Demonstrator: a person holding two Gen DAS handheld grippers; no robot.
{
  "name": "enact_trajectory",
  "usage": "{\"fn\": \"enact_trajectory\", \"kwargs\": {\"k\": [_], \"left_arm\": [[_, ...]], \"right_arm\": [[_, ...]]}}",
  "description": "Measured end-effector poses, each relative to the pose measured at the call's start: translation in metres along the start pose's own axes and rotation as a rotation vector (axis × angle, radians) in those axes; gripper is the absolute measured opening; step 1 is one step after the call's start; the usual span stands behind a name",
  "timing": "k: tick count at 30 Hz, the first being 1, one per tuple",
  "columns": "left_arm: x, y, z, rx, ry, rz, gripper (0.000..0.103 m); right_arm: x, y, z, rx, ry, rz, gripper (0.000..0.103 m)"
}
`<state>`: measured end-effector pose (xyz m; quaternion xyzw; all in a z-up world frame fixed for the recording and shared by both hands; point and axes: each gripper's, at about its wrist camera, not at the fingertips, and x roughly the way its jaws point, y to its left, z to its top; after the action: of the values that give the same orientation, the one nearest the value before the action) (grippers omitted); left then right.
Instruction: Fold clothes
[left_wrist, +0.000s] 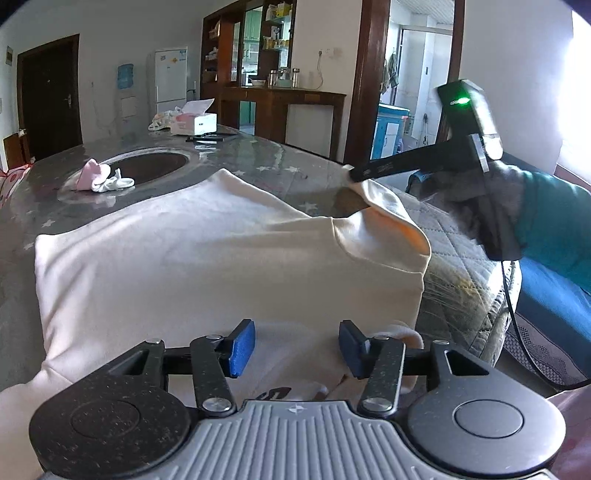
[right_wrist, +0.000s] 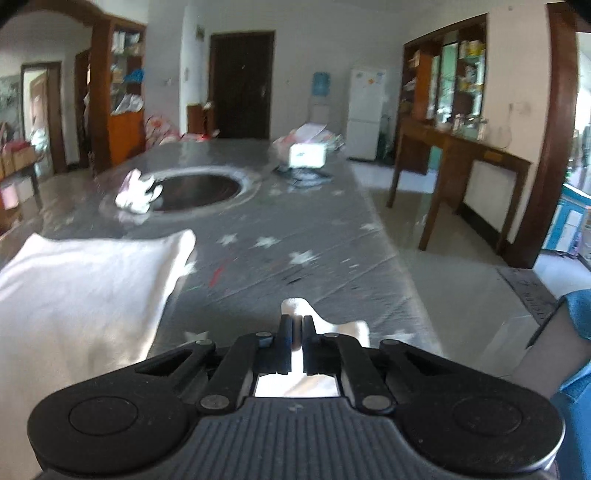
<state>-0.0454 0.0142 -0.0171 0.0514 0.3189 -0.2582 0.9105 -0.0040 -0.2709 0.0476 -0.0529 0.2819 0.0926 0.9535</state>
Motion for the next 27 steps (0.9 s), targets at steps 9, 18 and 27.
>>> {"fn": "enact_trajectory", "kwargs": {"k": [9, 18, 27], "left_arm": [[0.001, -0.001, -0.001, 0.022, -0.003, 0.000, 0.056], [0.001, -0.003, -0.002, 0.037, 0.003, 0.007, 0.058], [0.001, -0.004, -0.003, 0.041, 0.005, 0.013, 0.060]], "right_arm": [[-0.050, -0.051, -0.020, 0.094, -0.028, -0.129, 0.003], [-0.056, -0.074, -0.043, 0.188, 0.010, -0.153, 0.007], [-0.021, -0.082, -0.034, 0.288, 0.014, -0.044, 0.032]]}}
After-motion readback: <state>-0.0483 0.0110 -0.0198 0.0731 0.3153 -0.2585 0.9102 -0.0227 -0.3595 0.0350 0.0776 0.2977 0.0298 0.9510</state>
